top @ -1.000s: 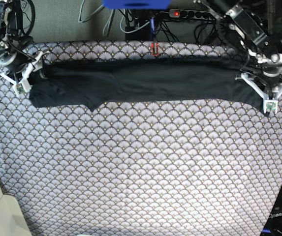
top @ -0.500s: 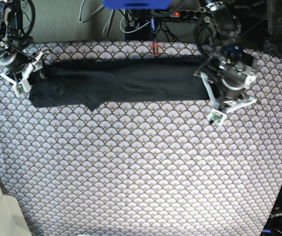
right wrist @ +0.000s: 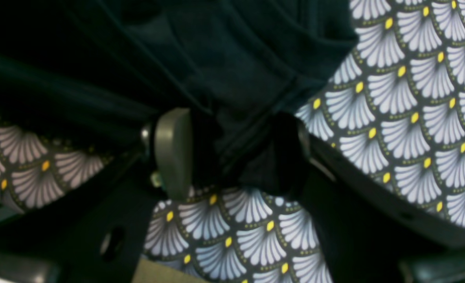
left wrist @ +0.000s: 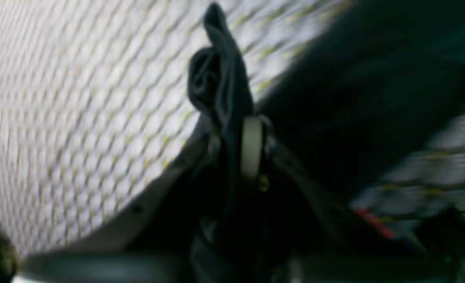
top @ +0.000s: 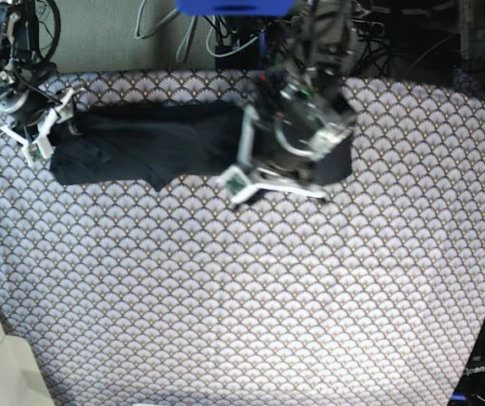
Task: Fold the T-shirt properly
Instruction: 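Move the left gripper along the strip toward the right gripper, then fold the strip's end with the left gripper over toward its middle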
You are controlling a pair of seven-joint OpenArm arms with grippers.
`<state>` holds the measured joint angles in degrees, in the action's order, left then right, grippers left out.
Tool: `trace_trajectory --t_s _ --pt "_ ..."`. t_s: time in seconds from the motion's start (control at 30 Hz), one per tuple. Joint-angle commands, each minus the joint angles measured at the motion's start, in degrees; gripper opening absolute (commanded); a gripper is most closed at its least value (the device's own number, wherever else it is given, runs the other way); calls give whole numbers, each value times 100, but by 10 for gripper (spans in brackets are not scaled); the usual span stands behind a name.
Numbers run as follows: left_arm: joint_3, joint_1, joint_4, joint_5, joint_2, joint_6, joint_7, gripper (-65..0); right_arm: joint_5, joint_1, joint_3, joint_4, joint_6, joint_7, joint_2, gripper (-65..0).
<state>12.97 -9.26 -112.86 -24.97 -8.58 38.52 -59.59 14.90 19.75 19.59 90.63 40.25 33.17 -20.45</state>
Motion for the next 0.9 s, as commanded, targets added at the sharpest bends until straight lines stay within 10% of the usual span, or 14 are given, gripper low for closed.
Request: trace_trajectory --t_s 0.0,0.53,0.87 --pt "193 51 -24 -22 -42 -208 91 -650 9 -10 49 75 -25 -42 -96 -311" --pt "650 51 416 -22 -42 -736 144 -649 9 16 49 75 -25 -42 -96 -312" --pt "668 -99 169 840 -42 -692 830 -414 9 -1 41 75 -25 -42 -96 -310"
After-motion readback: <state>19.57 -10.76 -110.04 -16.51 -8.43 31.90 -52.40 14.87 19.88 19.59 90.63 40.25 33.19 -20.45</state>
